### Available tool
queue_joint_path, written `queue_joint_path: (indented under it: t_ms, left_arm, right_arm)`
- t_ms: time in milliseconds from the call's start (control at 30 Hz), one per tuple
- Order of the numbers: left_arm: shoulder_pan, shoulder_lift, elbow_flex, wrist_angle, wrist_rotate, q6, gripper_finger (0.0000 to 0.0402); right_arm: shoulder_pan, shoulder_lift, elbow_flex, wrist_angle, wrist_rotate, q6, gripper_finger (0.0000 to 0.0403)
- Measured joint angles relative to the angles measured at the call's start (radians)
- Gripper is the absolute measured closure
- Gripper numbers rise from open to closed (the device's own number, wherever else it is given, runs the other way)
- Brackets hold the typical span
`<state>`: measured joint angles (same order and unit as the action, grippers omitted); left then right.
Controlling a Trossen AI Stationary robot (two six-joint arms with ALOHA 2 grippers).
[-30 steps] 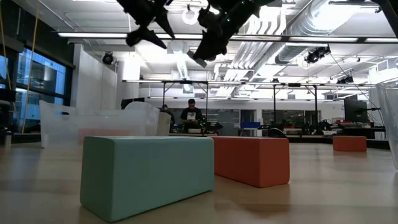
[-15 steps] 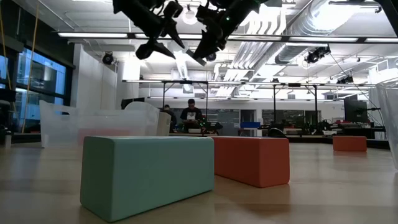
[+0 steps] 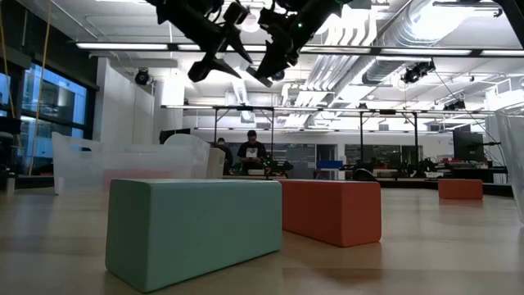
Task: Sort & place blocks by color
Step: Put the blue block into the gray bin
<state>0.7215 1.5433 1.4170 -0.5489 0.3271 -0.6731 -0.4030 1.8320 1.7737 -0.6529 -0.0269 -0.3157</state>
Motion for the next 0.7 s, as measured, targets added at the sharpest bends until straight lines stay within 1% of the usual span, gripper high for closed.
queue_joint_path:
  t_ms: [100,533,600,700]
  left_arm:
    - [-0.007,0.006,0.000,0.038,-0.001,-0.014,0.0234]
    - [-0.009,0.042,0.000,0.038,-0.012,-0.023,0.0234]
    - [-0.009,0.045,0.000,0.052,-0.024,-0.023,0.0238]
    - [-0.008,0.051,0.000,0.058,-0.019,-0.017,0.0256]
  right_arm:
    - [0.000,0.000,0.000,0.000,-0.001,0.000,0.0302]
    - [0.007,0.000,0.000,0.025,-0.009,0.000,0.0302]
    - [0.007,0.000,0.000,0.023,-0.010,0.000,0.0302]
    - [0.007,0.001,0.000,0.020,-0.009,0.000,0.0302]
